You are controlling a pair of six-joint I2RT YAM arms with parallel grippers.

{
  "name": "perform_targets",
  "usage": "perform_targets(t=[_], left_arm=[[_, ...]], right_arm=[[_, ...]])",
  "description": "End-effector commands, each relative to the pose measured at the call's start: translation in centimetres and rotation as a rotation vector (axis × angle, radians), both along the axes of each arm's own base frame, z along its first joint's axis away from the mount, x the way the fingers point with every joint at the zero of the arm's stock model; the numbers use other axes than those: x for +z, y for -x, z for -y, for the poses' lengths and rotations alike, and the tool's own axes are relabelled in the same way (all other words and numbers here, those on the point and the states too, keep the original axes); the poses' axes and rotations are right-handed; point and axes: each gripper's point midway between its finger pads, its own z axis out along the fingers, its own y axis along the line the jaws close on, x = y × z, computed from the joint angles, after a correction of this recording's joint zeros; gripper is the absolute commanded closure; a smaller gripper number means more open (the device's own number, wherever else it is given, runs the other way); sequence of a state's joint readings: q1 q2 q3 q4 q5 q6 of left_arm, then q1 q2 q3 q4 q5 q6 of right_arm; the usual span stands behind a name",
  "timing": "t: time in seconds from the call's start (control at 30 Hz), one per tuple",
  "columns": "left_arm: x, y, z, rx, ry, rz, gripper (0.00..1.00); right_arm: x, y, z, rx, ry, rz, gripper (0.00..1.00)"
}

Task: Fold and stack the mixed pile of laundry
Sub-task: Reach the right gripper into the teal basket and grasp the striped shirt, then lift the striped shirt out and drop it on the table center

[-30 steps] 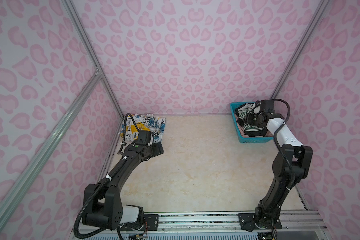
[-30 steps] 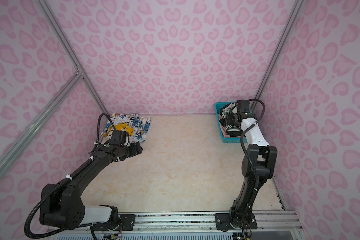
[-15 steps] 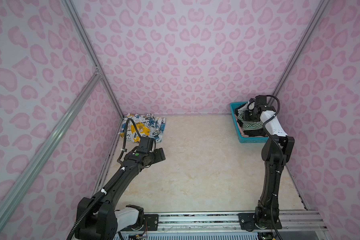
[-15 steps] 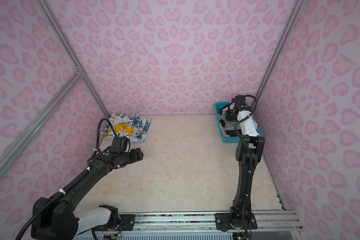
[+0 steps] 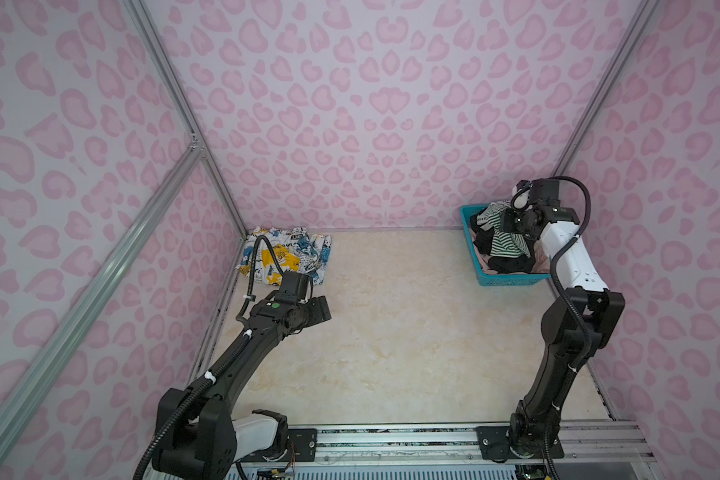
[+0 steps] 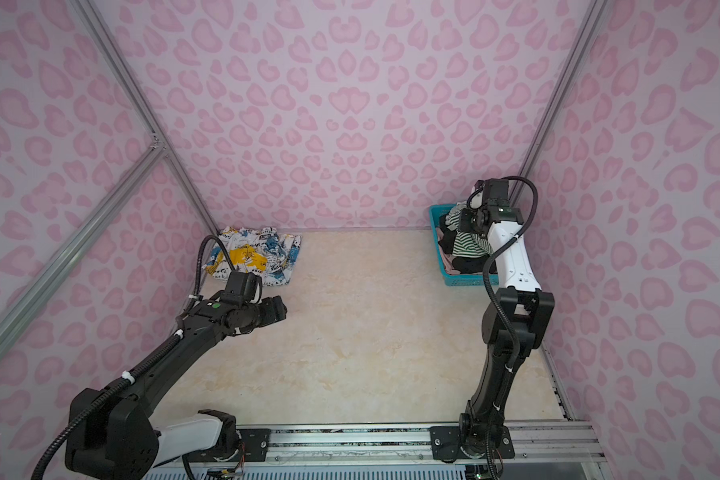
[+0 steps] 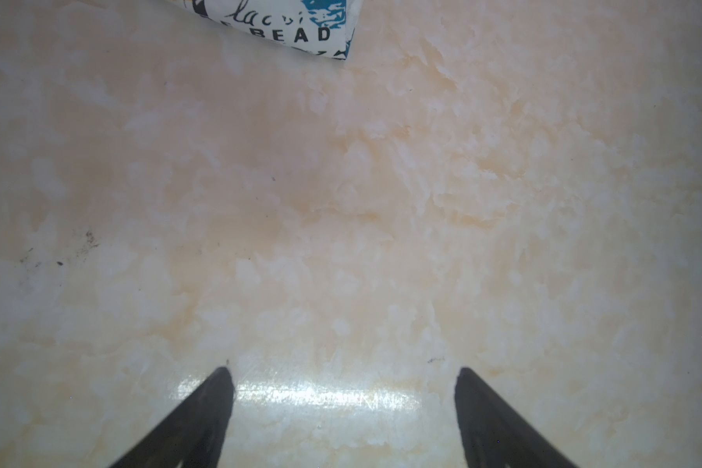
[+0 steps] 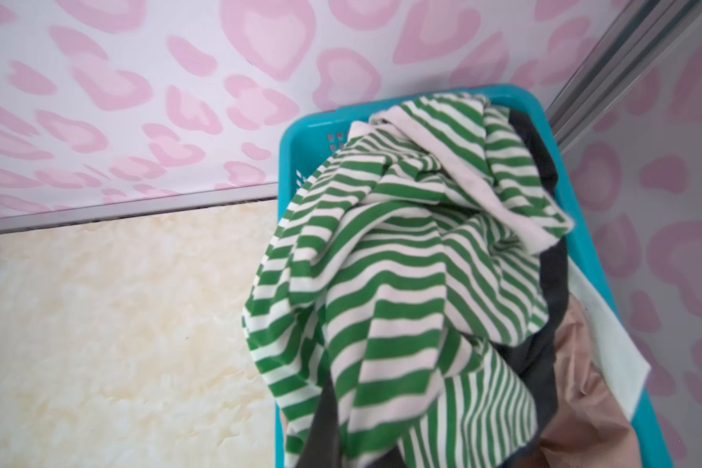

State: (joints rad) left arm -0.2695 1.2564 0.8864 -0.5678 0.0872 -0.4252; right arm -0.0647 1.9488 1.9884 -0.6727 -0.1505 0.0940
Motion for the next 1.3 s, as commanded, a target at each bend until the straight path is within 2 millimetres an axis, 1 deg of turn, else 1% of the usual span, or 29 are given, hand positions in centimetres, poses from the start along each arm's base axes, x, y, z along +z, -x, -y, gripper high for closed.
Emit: perform_targets(t=[0.0,0.1,0.23,0.33,0.4,0.43,0.5,0.53,0.57,0.6,0.63,0.7,0.73,0.77,0.8,0.83,0.87,0.9,0.93,0.97,1.03,1.07,1.13,1.27], left_arm=[[0.1,-0.6,0.1,0.013,0.012,0.021,0.12],[0.4,-0.7,0.2,0.010,0.013,0.029,0.12],[0.8,-1.2,0.3,0.002,0.013,0.035,0.12],[1.2,-1.6,0.5,0.001,0.018,0.047,0.13],[1.4,-1.9,0.5,0.006,0.019,0.055,0.13],[1.6,-2.0,0.5,0.008,0.022,0.061,0.13],[2.0,-2.2,0.6,0.014,0.028,0.072,0.13],[2.3,-2.3,0.6,0.013,0.034,0.080,0.13],[2.7,-2.3,0.8,0.011,0.040,0.089,0.13],[3.0,-2.3,0.8,0.010,0.048,0.099,0.13],[3.3,-2.3,0.9,0.009,0.055,0.105,0.13],[3.9,-2.2,1.0,0.003,0.067,0.119,0.13],[4.2,-2.1,1.2,-0.004,0.074,0.126,0.13],[4.5,-1.9,1.2,-0.009,0.080,0.129,0.13],[4.7,-1.7,1.3,-0.017,0.087,0.131,0.13],[4.9,-1.5,1.6,-0.031,0.096,0.131,0.14],[4.9,-1.2,1.7,-0.040,0.103,0.128,0.14],[5.0,-0.9,1.8,-0.051,0.108,0.125,0.14],[5.0,-0.6,1.9,-0.062,0.112,0.119,0.14],[4.8,-0.3,2.1,-0.076,0.116,0.111,0.14],[4.2,0.3,2.4,-0.104,0.128,0.095,0.15],[3.8,0.6,2.7,-0.119,0.135,0.084,0.16],[2.8,0.9,3.3,-0.145,0.147,0.063,0.17],[1.0,1.2,5.3,-0.188,0.165,0.030,0.21]], right_arm=[[2.8,1.0,-1.5,0.058,-0.048,0.079,1.00],[5.8,3.3,-3.8,0.155,-0.114,0.123,1.00],[9.5,6.8,-7.2,0.264,-0.133,0.183,1.00],[12.7,10.1,-11.2,0.394,-0.147,0.230,1.00],[14.9,13.0,-14.5,0.507,-0.157,0.262,1.00],[15.7,14.2,-15.8,0.552,-0.159,0.276,1.00],[17.0,17.0,-18.8,0.655,-0.164,0.297,1.00],[17.2,18.0,-19.9,0.691,-0.169,0.304,1.00],[17.2,18.9,-21.0,0.719,-0.182,0.305,1.00],[16.7,19.5,-21.9,0.740,-0.199,0.296,1.00],[15.9,19.9,-22.7,0.756,-0.217,0.279,1.00],[12.5,20.1,-23.8,0.751,-0.255,0.210,1.00],[9.9,20.0,-24.2,0.730,-0.274,0.151,1.00],[6.4,20.1,-24.6,0.709,-0.287,0.068,0.99],[3.3,20.4,-24.9,0.691,-0.290,-0.009,0.95],[-0.1,21.0,-25.1,0.673,-0.280,-0.102,0.86],[-3.5,22.0,-25.3,0.665,-0.261,-0.198,0.78],[-6.3,23.1,-25.5,0.668,-0.239,-0.279,0.71],[-9.4,24.7,-25.6,0.674,-0.207,-0.378,0.64],[-11.4,26.0,-25.6,0.678,-0.183,-0.446,0.61],[-14.3,27.9,-25.1,0.675,-0.134,-0.556,0.58],[-15.2,28.5,-24.9,0.666,-0.106,-0.581,0.57],[-16.2,28.8,-24.4,0.649,-0.053,-0.594,0.56],[-16.4,28.0,-24.1,0.615,-0.014,-0.589,0.53]])
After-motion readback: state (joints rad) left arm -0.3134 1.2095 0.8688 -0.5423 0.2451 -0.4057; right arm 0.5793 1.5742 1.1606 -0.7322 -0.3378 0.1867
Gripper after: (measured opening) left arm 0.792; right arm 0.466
